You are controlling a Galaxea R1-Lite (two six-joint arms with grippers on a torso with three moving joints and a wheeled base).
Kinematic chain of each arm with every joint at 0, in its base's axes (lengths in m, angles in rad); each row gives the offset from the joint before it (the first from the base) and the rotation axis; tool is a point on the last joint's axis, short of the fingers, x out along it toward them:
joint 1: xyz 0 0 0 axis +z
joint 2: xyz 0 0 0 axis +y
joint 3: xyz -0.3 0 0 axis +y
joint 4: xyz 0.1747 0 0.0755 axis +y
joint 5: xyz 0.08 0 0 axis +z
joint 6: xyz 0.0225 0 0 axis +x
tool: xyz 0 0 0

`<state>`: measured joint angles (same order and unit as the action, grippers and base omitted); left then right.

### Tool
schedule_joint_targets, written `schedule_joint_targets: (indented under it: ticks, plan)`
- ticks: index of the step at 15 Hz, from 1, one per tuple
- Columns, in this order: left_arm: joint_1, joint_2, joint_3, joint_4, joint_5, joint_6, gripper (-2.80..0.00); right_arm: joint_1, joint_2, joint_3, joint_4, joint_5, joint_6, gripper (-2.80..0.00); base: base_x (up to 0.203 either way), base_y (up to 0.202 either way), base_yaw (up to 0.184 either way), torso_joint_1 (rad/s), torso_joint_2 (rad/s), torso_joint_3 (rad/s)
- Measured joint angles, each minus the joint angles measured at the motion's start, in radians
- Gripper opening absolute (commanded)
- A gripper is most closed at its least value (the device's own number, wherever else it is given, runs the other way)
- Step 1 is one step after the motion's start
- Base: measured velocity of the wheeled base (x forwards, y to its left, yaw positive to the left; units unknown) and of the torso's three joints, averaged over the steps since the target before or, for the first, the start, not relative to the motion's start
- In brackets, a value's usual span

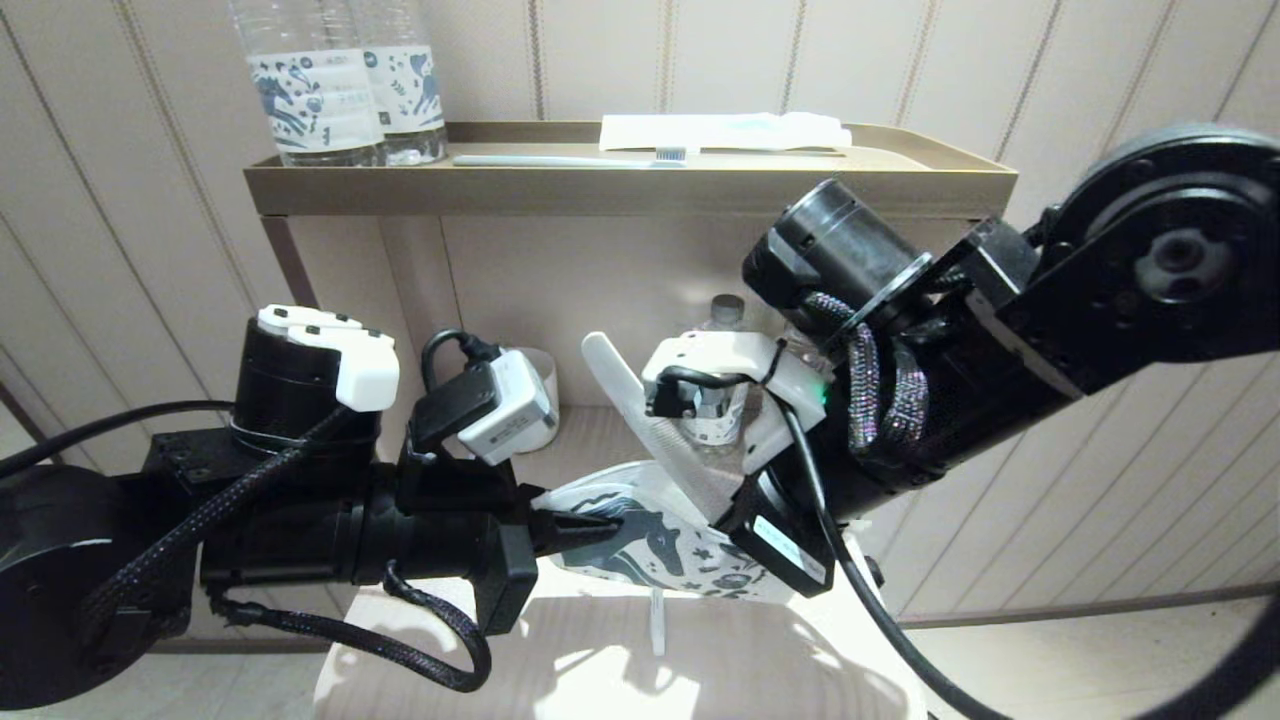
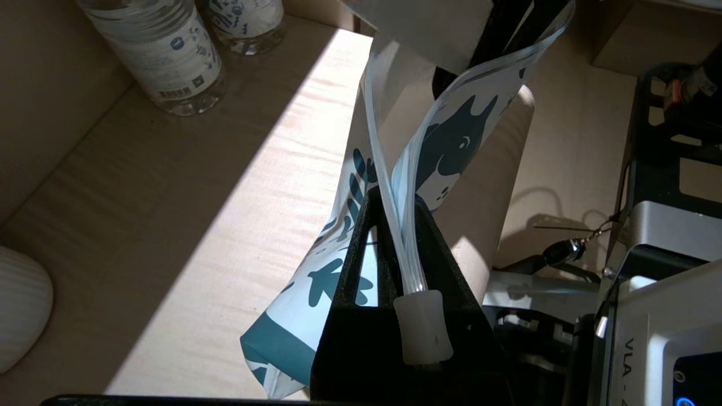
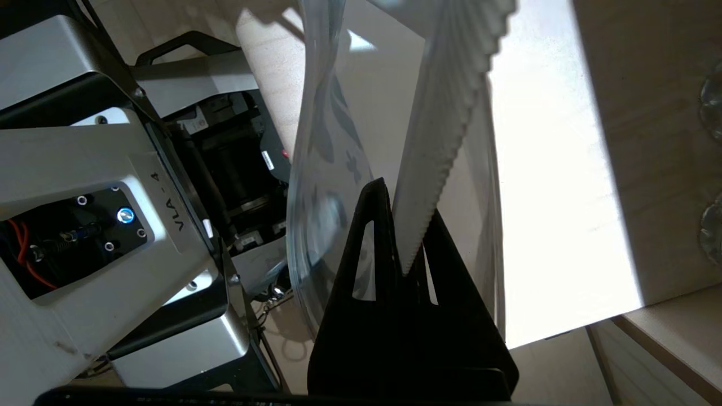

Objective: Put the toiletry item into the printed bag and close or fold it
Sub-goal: Place the comb into the storage bag

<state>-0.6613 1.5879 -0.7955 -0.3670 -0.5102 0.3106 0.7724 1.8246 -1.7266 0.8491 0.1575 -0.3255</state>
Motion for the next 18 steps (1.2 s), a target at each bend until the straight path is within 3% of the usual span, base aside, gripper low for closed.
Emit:
schedule_joint_targets:
  ticks: [4,16,17,18]
  plan:
    - [0.0,-0.006,0.0,0.0,-0.001,-0.001,-2.8,-0.003,0.015,0.018,0.0,0.051,-0.004,-2.8,0.0,0.0,0.0,0.0,0.0,0.0]
    - [0.001,-0.01,-0.004,0.0,0.003,-0.004,-2.8,-0.055,-0.03,0.121,-0.001,0.041,-0.047,-2.8,0.0,0.0,0.0,0.0,0.0,0.0]
    - [0.001,-0.011,-0.004,0.0,0.002,-0.004,-2.8,-0.054,-0.03,0.122,-0.001,0.041,-0.047,0.0,0.0,0.0,0.0,0.0,0.0,0.0]
    - [0.002,-0.011,-0.004,0.0,0.002,-0.004,-2.8,-0.054,-0.03,0.122,-0.001,0.04,-0.047,0.0,0.0,0.0,0.0,0.0,0.0,0.0]
